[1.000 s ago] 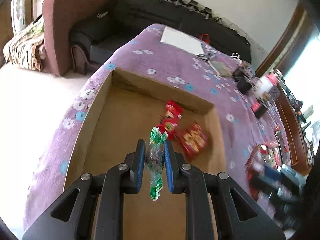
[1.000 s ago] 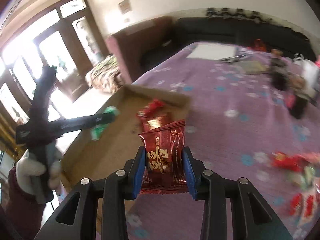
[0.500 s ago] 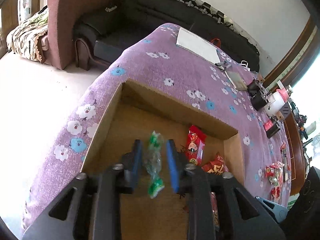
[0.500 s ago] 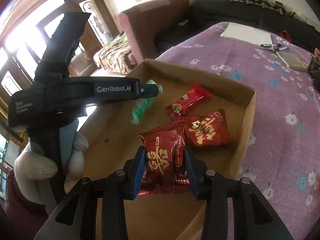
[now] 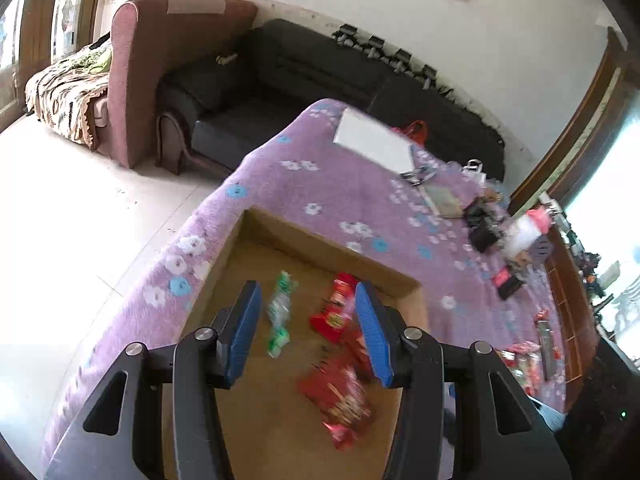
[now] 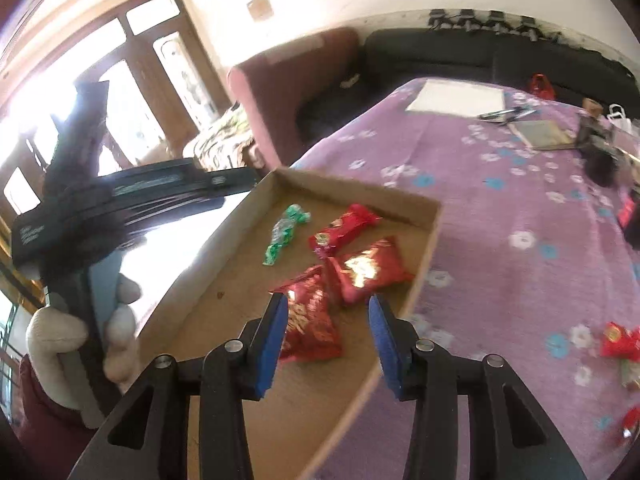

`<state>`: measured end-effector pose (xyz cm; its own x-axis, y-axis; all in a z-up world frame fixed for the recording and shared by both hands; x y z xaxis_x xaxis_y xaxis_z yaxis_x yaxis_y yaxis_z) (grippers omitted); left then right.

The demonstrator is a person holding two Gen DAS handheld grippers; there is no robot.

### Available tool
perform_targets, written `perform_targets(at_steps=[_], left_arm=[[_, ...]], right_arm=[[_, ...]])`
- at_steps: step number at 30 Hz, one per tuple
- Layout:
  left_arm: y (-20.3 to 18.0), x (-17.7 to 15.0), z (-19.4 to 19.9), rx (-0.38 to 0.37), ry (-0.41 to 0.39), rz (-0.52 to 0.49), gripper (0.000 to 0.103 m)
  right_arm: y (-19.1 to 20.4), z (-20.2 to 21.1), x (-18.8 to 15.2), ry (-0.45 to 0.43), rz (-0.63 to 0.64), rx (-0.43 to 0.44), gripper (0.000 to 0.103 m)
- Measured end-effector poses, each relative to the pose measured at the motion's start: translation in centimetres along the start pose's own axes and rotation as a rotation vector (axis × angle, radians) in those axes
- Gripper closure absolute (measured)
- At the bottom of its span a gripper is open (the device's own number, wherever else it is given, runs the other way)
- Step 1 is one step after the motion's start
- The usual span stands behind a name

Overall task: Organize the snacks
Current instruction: 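Carry both snacks into the cardboard box and open both tools to release, then grasp a white-and-red packet with the right tool while the left tool grasps a small red candy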

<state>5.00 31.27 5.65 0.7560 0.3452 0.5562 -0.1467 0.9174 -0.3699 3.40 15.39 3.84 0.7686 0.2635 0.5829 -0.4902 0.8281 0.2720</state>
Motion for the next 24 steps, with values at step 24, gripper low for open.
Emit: perform_targets(at_steps=[24], left_arm=[[-14.2,-15.2,4.4,-0.292,0.118,-0.133,0.046]], right_arm=[[-25.9,19.5,-13.1,-0.23,-0.43,-0.318,0.057]])
Point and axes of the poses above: each gripper's, at about its wrist camera, not at the fingertips, and z roughly against the way its jaws point, y to its left, x to its top, the point moved 5 cm from there along -z, roughly the way its jaws point, and after that the axes turned 5 degrees about y, right-handed, at the moved point
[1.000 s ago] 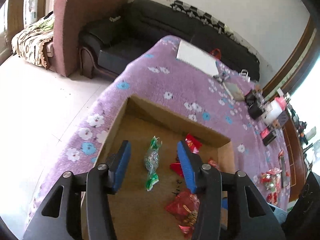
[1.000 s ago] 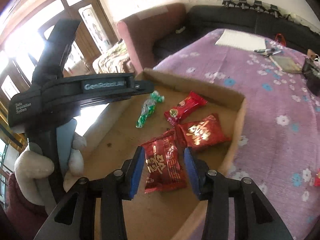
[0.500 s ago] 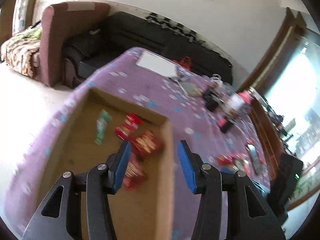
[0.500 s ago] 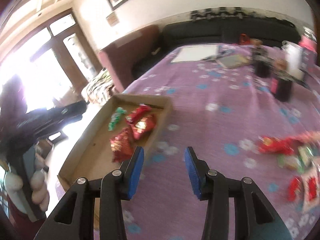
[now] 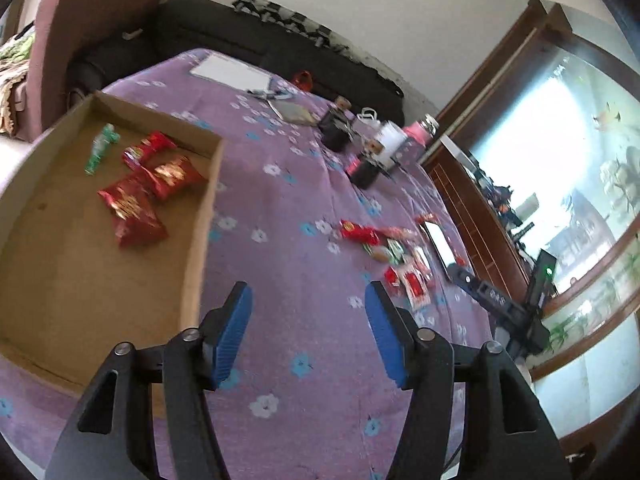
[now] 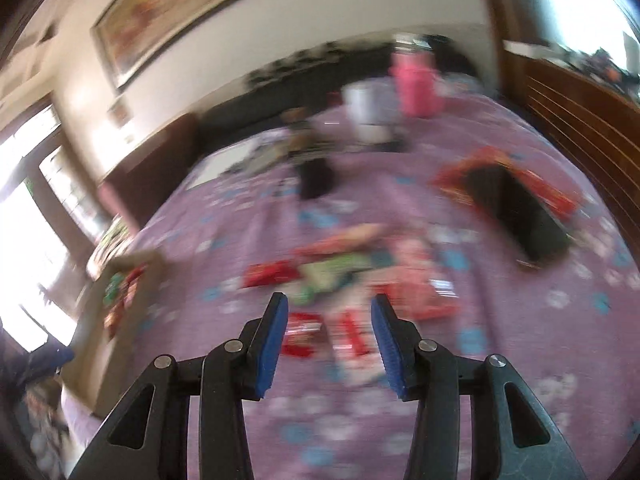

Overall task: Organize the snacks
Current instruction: 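Grasp a white-and-red packet with the right tool while the left tool grasps a small red candy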

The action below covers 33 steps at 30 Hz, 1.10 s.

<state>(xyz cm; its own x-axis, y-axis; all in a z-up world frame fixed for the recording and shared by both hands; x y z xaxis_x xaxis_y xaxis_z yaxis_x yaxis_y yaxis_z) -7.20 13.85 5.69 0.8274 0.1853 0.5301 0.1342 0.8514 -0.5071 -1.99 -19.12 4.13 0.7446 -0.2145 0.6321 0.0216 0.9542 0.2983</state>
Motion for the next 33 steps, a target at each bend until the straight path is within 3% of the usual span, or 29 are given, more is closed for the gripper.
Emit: perform_targets(at_steps=[3,7,9,10,11,12,15,18,20,22,25,30,33], left_arm=[[-0.6,-0.4,-1.0,0.007,0.027,-0.011,0.046],[-0.6,-0.9,-1.3,0.023,0.035,-0.007,0.046],[-0.4,-1.0,-1.2,0.034,0.033,-0.004,0.046],[-0.3,-1.0,-1.1,0.039,0.032,-0.004,0.046],[-0.3,-1.0,-1.1,0.044,0.032,-0.006,0.046],[-0.2,-1.0,-1.0,0.05,0.029,-0.009,0.046],[-0.2,-0.9,-1.3,0.062,0.025,-0.019,0.046],[-0.5,-0.9,-2.0,0.059,0.038,-0.015,0.046],[-0.9,-0.9,-2.6,0.057,0.047,-0.023,0.046],[-1.3,-1.0,-3.0,0.055,0.054,-0.032,0.046],[-1.9,-1.0,-3.7,0.057,0.061,-0.039,0.046],[-2.6,-0.9,-5.1,0.063,0.082,-0.051,0.046],[-3.0,-0.6,-6.2,0.074,0.102,-0.059,0.046]], right_arm=[[-1.9,-1.0,0.0,0.033,-0.026,0.004,0.057],[-1.0,-3.3,-0.2,0.085,-0.002,0.044,0.062],[-0.5,-4.9,-0.5,0.118,0.009,0.028,0.072],[-0.3,-5.5,-0.7,0.136,0.012,0.028,0.083],[0.3,-6.2,-1.0,0.162,0.02,0.047,0.09],[1.1,-6.7,-1.6,0.19,0.033,0.085,0.091],[4.2,-6.5,-3.6,0.239,0.136,0.171,0.092],[5.2,-6.1,-4.1,0.226,0.17,0.143,0.087],[5.2,-6.2,-4.1,0.221,0.156,0.126,0.074],[5.2,-6.3,-3.9,0.226,0.113,0.138,0.071],[5.5,-6.8,-3.7,0.232,0.078,0.13,0.071],[7.5,-8.3,-3.6,0.239,0.124,0.049,0.068],[7.9,-8.2,-3.9,0.243,0.177,0.03,0.077]])
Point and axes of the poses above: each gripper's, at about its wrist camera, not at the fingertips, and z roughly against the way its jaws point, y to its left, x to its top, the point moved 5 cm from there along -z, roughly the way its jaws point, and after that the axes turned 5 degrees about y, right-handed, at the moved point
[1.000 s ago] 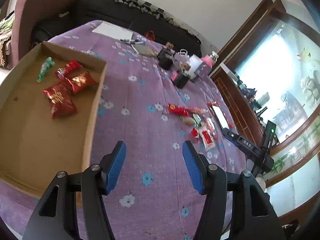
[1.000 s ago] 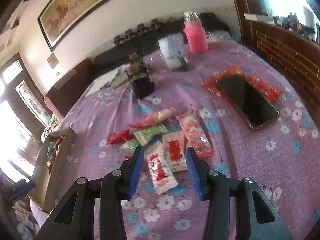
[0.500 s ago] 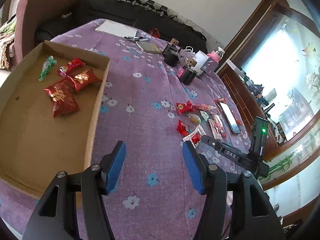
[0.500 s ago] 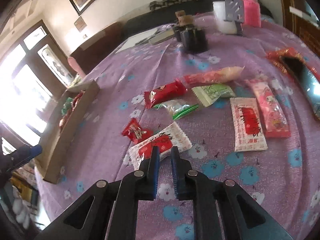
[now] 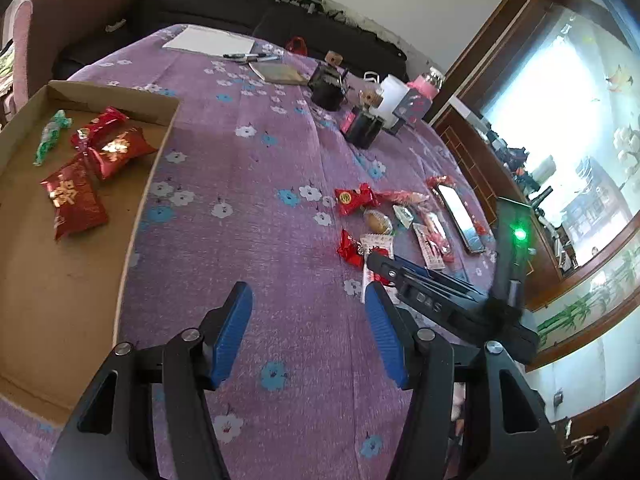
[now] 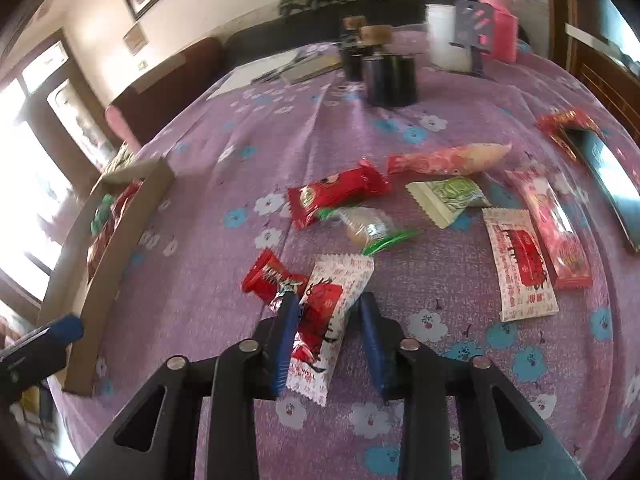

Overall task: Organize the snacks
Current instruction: 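Grasp a white-and-red packet with the right tool while the left tool grasps a small red candy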

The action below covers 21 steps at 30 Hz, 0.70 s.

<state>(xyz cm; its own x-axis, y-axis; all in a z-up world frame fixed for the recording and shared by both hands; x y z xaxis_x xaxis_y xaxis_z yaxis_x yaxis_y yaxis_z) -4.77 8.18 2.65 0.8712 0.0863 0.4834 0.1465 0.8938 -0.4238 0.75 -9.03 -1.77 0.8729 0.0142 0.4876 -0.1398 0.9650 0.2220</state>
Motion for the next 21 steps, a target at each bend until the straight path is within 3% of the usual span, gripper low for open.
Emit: perform_targets(at_steps=[2,7,11,19,21], left_arm=[[-0.3,0.3,-0.9,0.006,0.016,-0.004,0.046],[-1.9,0.9,-4.0,0.019,0.055,-0.025,0.046],[-4.0,1.5,-7.4,0.049,0.083,-0.083,0.046],[-6.8,2.4,-12.4,0.163,0.087,-0.229,0.046],[-7.3,2.3,-12.6,0.196,0.065,-0.276,0.066]], right_arm=[[-0.5,0.5,-0.4,-0.003,0.008,-0.009,0.083],[-5.0,2.2,-0.8,-0.059,-0.033,-0.123,0.085],[-7.6,2.5,-0.7,-0.085,-0.128,-0.02,0.085],[-7.3,2.2,-0.4,-0.089,-0.122,-0.011,0.085],[-7.4,2.2,-0.4,-0.09,-0.123,-0.009,0.085]])
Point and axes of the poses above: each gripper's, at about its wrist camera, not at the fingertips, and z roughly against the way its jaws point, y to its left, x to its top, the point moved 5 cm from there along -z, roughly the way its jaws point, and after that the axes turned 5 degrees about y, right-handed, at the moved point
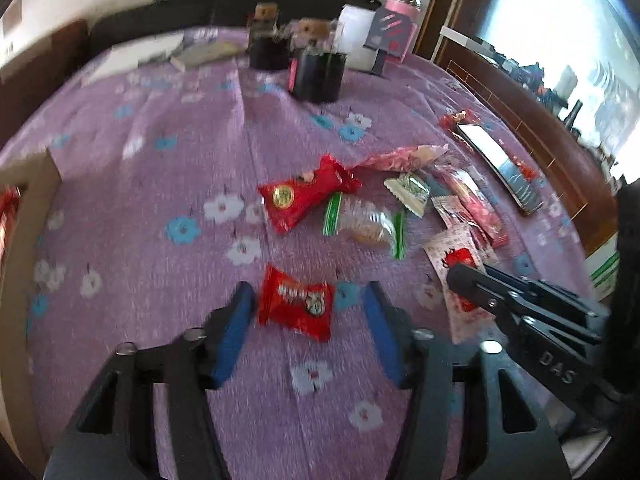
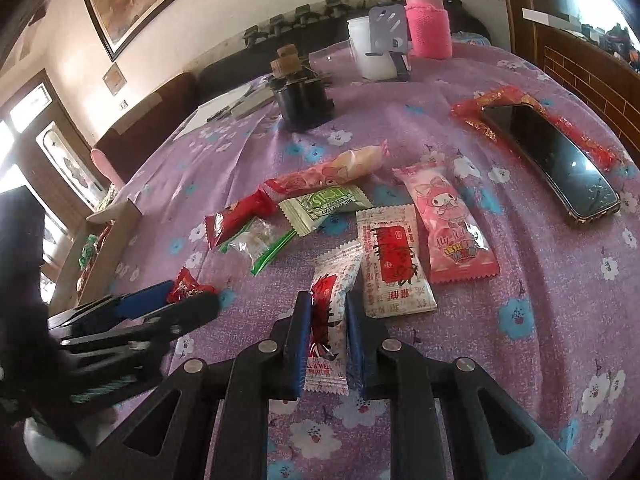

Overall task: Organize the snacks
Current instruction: 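Grasp a white-and-red packet with the right tool while the left tool grasps a small red candy, then carry both snacks into the cardboard box and open both tools to release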

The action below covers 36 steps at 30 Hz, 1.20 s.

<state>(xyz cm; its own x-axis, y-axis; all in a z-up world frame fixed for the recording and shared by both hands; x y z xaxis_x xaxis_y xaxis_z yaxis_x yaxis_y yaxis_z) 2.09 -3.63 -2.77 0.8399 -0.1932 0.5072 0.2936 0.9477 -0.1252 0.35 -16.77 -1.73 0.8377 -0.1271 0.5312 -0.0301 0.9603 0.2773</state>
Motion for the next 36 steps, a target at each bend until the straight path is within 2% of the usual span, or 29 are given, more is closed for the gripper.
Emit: perform_targets(at_steps=[1,2,7,13,17,20,23,28,31,36], left_arm=[[-0.2,-0.1,0.0,0.016,-0.003,-0.021,0.078],[-0.3,-0.1,0.2,0.02,-0.013,-0.028,0.079],[0.3,-0.4,1.3,-0.018,-0.036,0.01,0.08],[1.9,-1.2,4.6,-0.092,-0.079,0.077,0.08],[4.5,-2.6,7.7,-0.155,-0.11,0.141,0.08],[6.7,-3.5,9.9,-0.17,-0.142,0.178,0.08],[10.1,-4.5,12.5,-0.135,-0.176,0.214,0.08],[17.6,-5.4,15.5,-0.001,-0.214,0.284,0.079],[21.9,-5.9,16.1,0.06,-0.207,0.337,0.079],[26.5,-5.4,15.4,0.106,-0.176,0.38,0.079]], right_arm=[[0.0,0.0,0.1,-0.001,0.001,-0.001,0.085],[-0.1,0.0,0.0,-0.002,0.002,-0.002,0.085],[0.0,0.3,-0.3,-0.015,0.008,-0.008,0.085],[0.5,0.8,-0.4,-0.038,0.008,0.04,0.087],[1.2,1.5,-0.4,-0.066,0.023,0.074,0.088],[1.8,2.1,-0.4,-0.096,0.04,0.084,0.088],[2.5,2.5,-0.3,-0.103,0.038,0.092,0.088],[6.2,3.4,-0.3,-0.086,0.068,0.155,0.088],[10.0,3.2,0.0,-0.066,0.124,0.181,0.088],[17.3,2.1,0.7,-0.023,0.22,0.246,0.088]])
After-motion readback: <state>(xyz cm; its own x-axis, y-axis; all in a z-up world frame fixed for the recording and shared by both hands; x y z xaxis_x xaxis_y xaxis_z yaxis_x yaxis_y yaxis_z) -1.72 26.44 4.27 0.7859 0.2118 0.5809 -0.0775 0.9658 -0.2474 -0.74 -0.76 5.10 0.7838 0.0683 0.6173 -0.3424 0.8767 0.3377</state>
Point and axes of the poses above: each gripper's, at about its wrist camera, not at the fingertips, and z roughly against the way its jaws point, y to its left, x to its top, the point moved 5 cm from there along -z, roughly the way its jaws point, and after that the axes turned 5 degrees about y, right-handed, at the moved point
